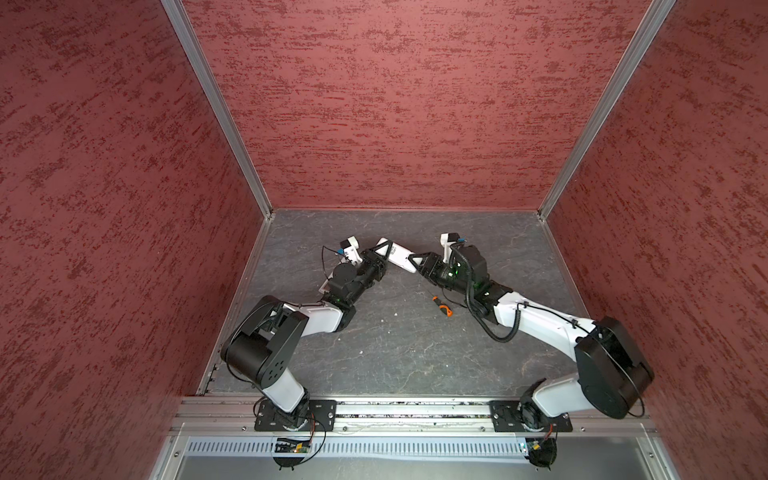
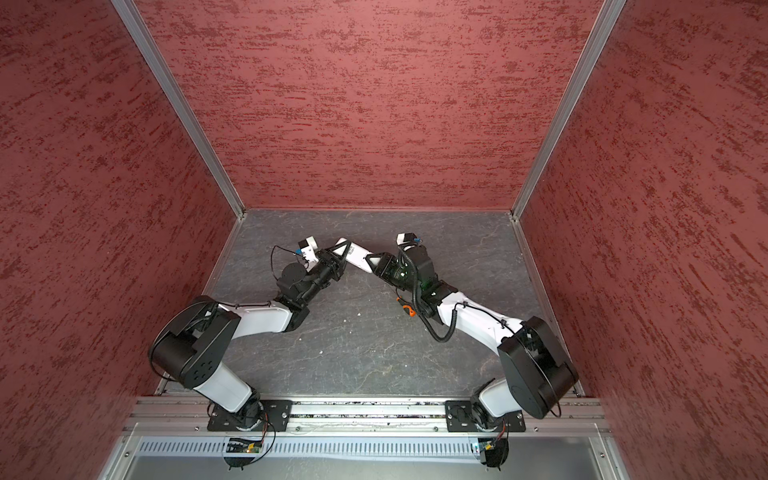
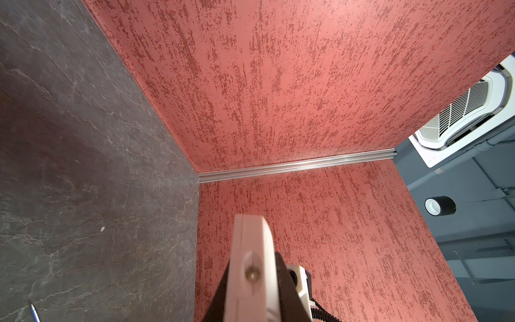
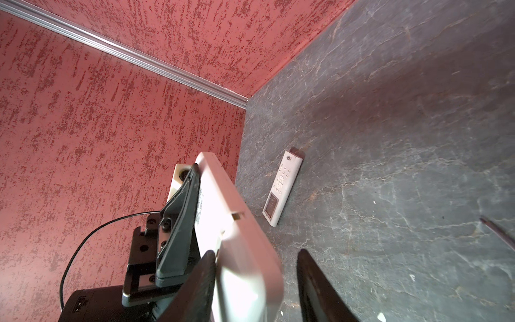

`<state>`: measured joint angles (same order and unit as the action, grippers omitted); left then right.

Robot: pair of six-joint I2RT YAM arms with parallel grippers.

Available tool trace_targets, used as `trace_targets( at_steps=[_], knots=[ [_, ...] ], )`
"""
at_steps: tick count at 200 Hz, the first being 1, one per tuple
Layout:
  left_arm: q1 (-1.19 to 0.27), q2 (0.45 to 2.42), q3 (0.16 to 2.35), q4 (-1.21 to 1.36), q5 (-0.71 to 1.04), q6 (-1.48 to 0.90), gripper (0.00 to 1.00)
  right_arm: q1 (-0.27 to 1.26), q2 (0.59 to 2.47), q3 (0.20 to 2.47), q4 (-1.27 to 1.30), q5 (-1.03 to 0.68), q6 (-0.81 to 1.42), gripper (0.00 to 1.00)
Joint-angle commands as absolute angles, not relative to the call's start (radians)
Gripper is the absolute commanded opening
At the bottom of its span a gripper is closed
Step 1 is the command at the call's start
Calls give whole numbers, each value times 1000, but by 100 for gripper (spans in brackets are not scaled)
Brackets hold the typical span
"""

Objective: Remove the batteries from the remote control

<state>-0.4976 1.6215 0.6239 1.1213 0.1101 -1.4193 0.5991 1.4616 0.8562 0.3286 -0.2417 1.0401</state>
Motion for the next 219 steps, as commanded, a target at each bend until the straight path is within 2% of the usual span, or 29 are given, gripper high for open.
trace_targets(
  at_steps=[1,74,179,219],
  knots=[
    [-490,1585,626,1237,105,-1425,0,594,1460,833,268,-236,1052,51],
    [-491,1613,621,1261,100,-1430,0,594,1416,831,263,-244,1051,54],
    [-498,1651,619,1244,88,-1478,0,593,1383,841,247,-245,1035,65],
    [-502,1660,611,1244,86,-1479,0,592,1375,839,259,-250,1037,63]
  ],
)
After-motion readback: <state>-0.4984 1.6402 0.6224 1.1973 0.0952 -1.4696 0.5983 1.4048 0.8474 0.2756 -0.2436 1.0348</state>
